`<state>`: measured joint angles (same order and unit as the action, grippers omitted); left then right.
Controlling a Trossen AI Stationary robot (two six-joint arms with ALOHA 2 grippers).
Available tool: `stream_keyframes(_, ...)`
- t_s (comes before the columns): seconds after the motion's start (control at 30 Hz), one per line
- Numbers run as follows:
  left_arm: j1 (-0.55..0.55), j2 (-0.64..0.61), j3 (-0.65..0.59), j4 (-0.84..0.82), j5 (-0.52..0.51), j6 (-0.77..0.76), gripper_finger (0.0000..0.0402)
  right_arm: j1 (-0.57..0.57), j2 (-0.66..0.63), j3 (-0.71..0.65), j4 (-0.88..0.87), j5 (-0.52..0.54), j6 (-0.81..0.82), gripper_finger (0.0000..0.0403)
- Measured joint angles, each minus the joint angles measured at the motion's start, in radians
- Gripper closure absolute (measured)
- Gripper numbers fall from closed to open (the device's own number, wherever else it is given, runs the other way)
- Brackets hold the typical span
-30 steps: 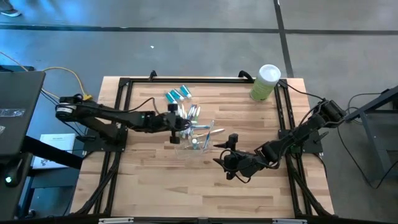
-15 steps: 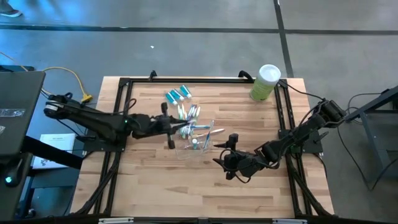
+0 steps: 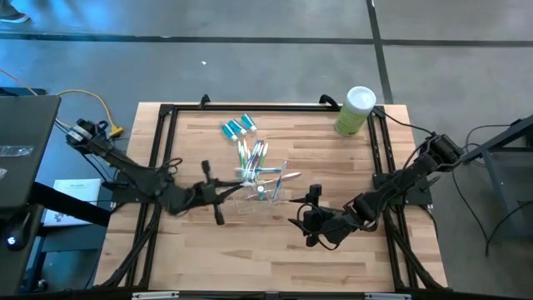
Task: Pick & Place toothbrushing station
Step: Put the violet toothbrush into the transparent organizer
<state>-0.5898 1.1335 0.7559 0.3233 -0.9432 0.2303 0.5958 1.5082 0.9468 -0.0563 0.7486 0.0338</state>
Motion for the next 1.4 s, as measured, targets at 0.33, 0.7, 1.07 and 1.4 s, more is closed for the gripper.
stream_keyframes(0.33,-0.293,-0.002,0.000,0.071,-0.377,0.061,0.0397,0.008,0.000,0.000,0.000,0.000,-0.001,0.0130)
stream_keyframes(0.7,-0.383,0.065,0.000,0.096,-0.447,-0.054,0.0397,0.006,0.002,0.000,-0.037,-0.006,0.007,0.0130)
stream_keyframes(1.07,-0.214,0.299,0.000,0.322,-0.370,0.000,0.0397,0.006,0.004,0.000,-0.061,-0.077,0.044,0.0130)
stream_keyframes(1.4,-0.130,0.351,0.000,0.422,-0.237,-0.025,0.0394,0.004,0.004,0.000,-0.061,-0.076,0.033,0.0130)
